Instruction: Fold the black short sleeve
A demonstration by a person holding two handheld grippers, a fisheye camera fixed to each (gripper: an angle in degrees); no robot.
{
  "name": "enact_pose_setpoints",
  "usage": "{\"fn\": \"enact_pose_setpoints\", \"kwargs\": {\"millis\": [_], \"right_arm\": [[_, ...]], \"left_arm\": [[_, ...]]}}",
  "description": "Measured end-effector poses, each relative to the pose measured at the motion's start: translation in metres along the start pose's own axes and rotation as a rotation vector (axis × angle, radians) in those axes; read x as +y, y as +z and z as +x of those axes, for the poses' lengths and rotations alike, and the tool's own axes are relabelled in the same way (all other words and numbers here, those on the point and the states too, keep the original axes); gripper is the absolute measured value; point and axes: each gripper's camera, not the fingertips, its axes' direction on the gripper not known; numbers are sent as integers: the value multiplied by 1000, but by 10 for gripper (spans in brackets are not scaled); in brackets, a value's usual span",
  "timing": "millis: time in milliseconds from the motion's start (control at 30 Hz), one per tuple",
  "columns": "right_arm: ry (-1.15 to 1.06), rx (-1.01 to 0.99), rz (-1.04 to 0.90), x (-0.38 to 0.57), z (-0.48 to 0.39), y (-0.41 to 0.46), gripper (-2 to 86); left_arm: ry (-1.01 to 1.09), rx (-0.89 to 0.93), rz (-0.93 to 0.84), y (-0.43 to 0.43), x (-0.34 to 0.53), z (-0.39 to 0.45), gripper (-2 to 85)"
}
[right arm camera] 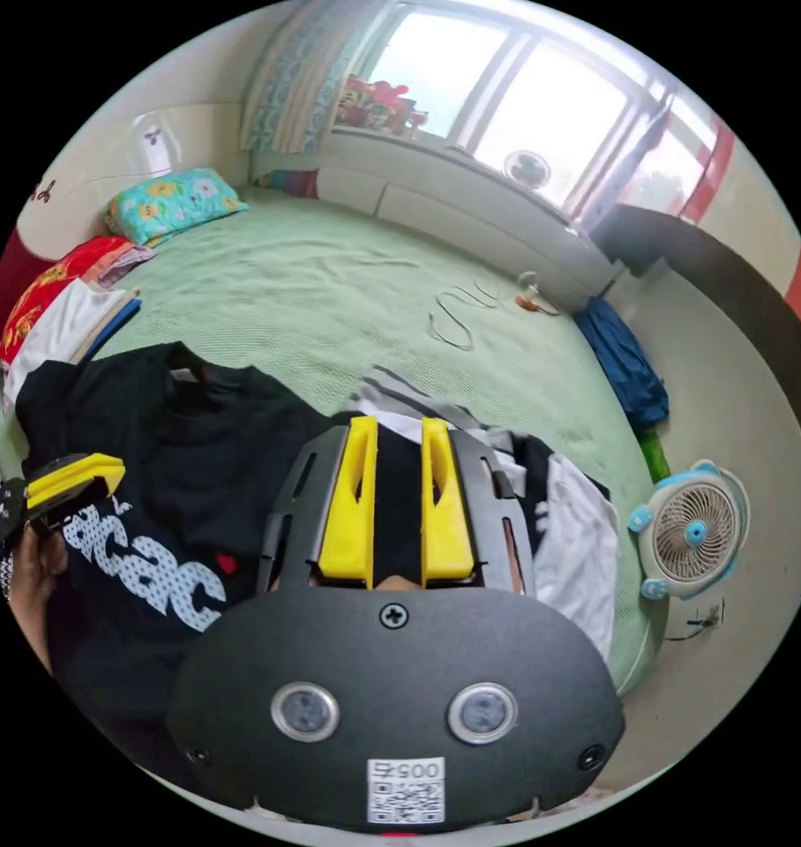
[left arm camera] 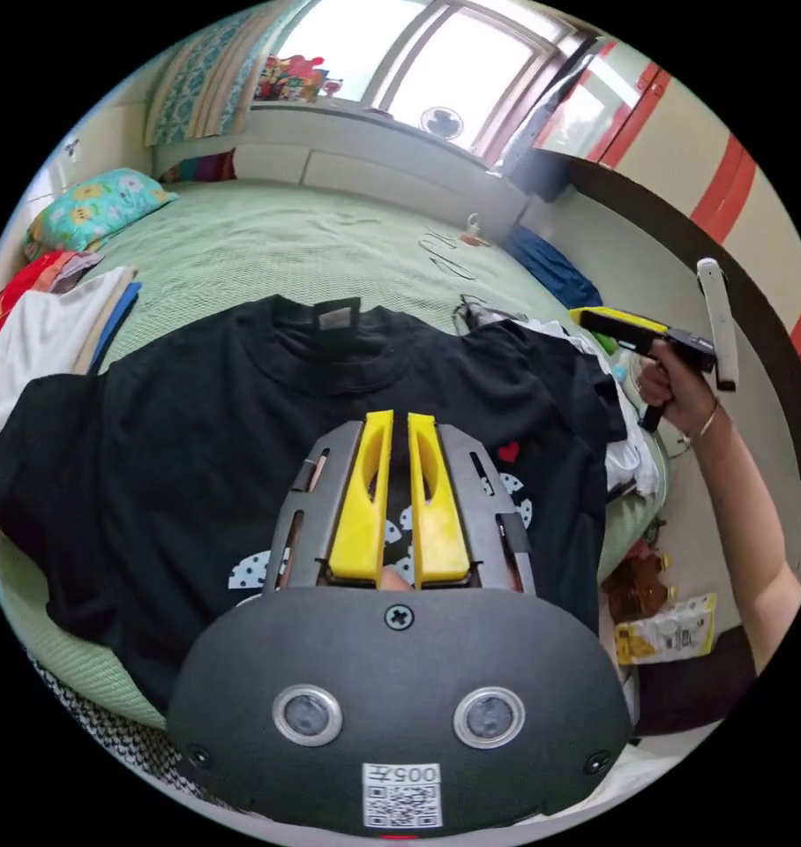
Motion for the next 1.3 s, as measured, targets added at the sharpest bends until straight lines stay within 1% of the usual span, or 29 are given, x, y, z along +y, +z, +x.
{"fn": "enact_pose_setpoints", "kwargs": {"millis": [67,133,200,300,433,500,600,700,800,1033,1200,1267,1300], "right_arm": [[64,0,-9,7,41,-9,75],[110,-46,-21,19,81,-18,74],[114,-39,-24,29,100,-23,78],[106,-39,-36,43,120,-27,84],[112,-88,-31,65,144,-34,86],[108,-106,-26,75,153,-38,86],[79,-119,-20,88,168,-43,86],[56,-113,-18,94,182,-45,85],[57,-124,-24,93,197,-41,85],[62,-147,-40,81,229,-29,84],[49,-136,-64,73,247,-18,81],[76,-175,-79,67,258,-14,80],[106,-225,-94,62,266,-11,81]], "left_arm": [[67,72,-27,12,1,31,64],[153,136,-23,21,1,71,77],[269,207,-46,43,-4,133,98],[333,293,-93,83,-16,195,123],[381,243,-111,130,-21,247,116],[441,157,-112,153,-14,273,110],[465,59,-82,171,-6,290,110],[463,23,-69,186,-6,299,108],[444,62,-99,204,-8,306,102],[425,46,-100,236,-7,321,89],[368,113,-31,233,-5,309,50],[365,107,5,227,-5,303,47],[355,105,29,222,-6,297,46]]}}
